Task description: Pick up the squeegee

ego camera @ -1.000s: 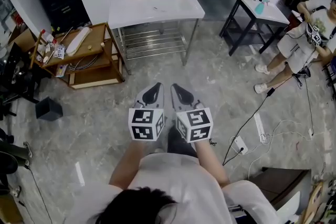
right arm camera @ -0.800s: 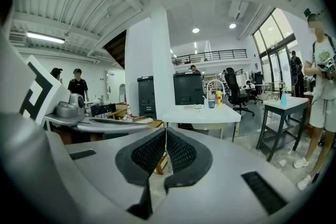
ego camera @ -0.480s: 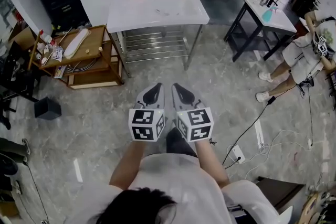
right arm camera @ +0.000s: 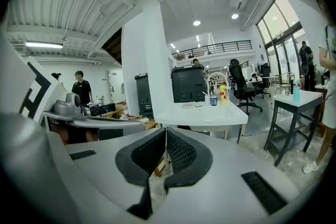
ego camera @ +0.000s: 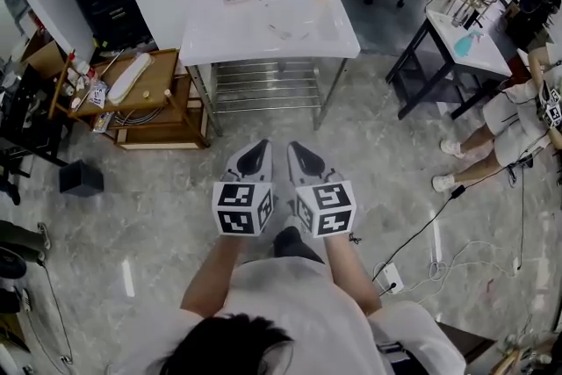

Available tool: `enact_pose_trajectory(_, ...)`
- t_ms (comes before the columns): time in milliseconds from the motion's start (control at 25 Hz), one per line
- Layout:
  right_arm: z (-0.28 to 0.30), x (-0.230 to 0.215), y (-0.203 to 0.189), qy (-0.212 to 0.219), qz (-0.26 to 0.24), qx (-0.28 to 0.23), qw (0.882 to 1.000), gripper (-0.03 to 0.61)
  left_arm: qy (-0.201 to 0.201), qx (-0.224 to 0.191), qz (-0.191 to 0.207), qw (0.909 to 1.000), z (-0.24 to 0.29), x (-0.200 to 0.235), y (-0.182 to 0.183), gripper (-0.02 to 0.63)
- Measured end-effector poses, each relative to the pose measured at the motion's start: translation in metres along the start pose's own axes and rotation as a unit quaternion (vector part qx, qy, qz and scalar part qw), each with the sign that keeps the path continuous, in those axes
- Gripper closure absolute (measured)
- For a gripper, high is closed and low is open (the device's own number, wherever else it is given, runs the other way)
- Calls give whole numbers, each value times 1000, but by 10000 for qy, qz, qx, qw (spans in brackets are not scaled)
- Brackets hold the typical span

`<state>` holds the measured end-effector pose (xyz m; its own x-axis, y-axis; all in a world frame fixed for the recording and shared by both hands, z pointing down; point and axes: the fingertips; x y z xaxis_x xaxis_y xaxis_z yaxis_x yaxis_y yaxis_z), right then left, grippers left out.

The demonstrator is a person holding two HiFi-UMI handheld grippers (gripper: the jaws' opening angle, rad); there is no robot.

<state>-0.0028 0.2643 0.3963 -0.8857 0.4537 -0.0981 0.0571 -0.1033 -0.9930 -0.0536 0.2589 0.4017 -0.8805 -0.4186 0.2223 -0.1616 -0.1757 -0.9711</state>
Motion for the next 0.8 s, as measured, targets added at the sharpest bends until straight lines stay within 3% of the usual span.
enact_pose_trajectory(800,50,-106,3,371,68,132,9992,551,118,31,-38,9999,119,-34,-4,588)
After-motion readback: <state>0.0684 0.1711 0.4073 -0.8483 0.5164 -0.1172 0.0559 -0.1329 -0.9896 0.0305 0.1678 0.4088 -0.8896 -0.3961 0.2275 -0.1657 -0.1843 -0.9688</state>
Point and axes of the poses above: the fingertips, and each gripper's own axes: z forward along the fingers, x to its left, y out of its top, and after that the axes turned 12 degrees about -x, right-handed
